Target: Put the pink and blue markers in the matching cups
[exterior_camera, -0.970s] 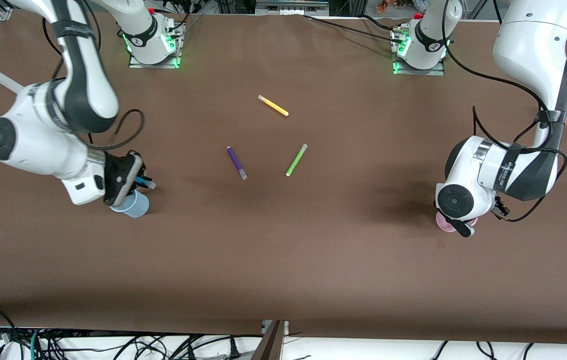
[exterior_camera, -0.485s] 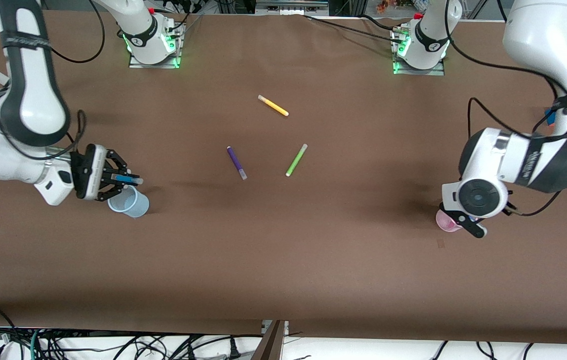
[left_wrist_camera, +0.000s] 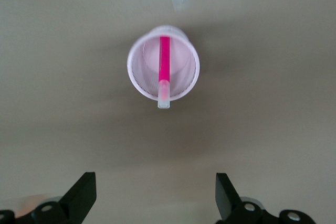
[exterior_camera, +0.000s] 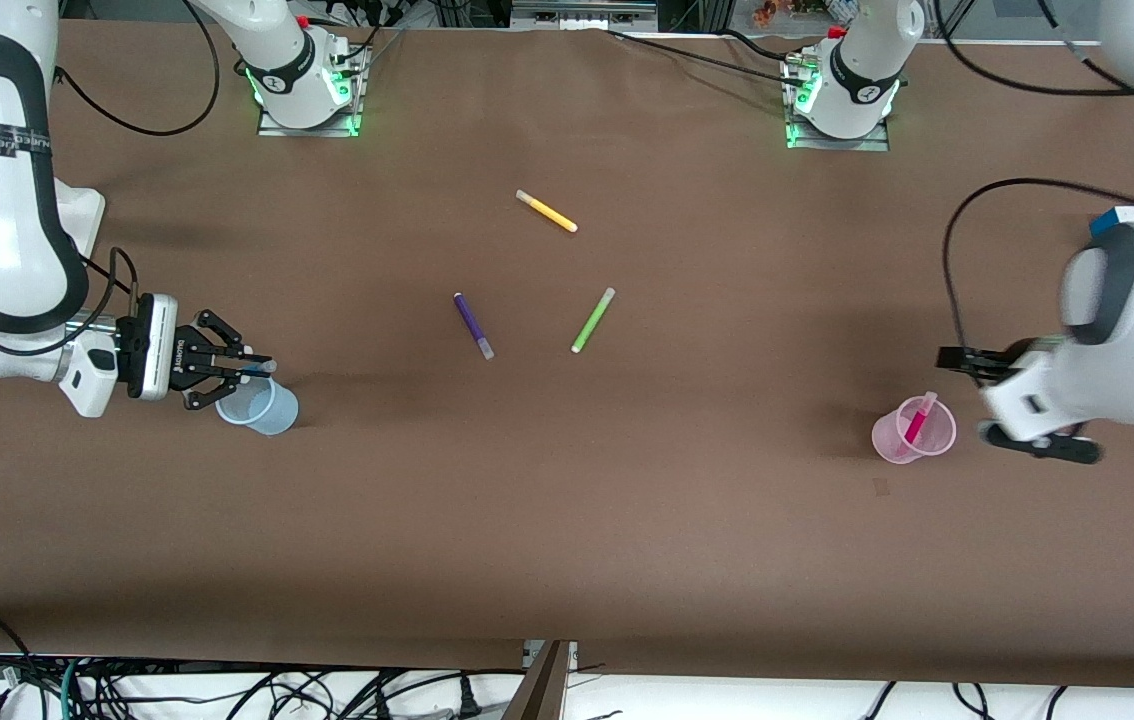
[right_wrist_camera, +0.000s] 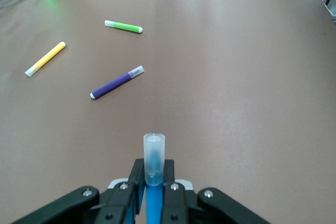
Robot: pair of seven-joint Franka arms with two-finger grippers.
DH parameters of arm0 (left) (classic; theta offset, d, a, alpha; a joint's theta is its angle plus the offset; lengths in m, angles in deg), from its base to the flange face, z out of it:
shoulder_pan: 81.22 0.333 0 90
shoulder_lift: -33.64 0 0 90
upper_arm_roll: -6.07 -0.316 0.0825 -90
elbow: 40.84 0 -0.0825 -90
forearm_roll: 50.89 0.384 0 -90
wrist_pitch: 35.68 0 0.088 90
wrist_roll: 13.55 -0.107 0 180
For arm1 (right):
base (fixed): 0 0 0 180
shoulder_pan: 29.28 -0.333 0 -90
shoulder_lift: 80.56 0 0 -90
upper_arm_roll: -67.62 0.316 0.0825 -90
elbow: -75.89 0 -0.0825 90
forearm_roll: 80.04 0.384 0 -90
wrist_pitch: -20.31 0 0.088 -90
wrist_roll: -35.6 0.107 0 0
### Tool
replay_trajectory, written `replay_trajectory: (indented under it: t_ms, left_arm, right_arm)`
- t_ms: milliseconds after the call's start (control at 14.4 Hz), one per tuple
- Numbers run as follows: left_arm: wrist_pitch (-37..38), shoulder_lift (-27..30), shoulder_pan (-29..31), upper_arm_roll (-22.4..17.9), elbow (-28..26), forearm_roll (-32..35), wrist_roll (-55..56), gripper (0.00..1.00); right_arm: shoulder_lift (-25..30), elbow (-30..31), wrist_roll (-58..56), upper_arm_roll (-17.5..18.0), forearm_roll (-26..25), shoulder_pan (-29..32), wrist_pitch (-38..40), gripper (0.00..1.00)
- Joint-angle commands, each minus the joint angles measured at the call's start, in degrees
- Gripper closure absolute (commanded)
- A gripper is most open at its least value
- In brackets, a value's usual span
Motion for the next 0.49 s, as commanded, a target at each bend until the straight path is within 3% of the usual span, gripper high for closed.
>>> replay_trajectory:
  t_ms: [0, 277, 347, 416]
  left_arm:
    - [1.3, 8.2, 0.7, 0.9, -0.4, -2.5, 1.5, 0.00]
    - [6.0, 15.6, -0.2, 1.3, -1.3, -2.5, 1.0, 0.00]
    - [5.7, 18.2, -3.6, -0.1, -3.4, -2.1, 1.6, 0.00]
    - [4.4, 19.8, -7.9, -5.7, -4.4, -2.8, 1.5, 0.00]
  right_arm:
    - [-0.9, -0.7, -2.9, 0.4, 3.5, 1.4, 2.2, 0.93]
    - [-2.3, -2.7, -4.3, 0.5, 3.6, 2.6, 2.5, 0.93]
    - [-2.9, -3.5, -4.9, 0.5, 3.6, 2.6, 3.0, 0.93]
    - [-3.6, -4.4, -5.7, 0.5, 3.6, 2.7, 3.2, 0.93]
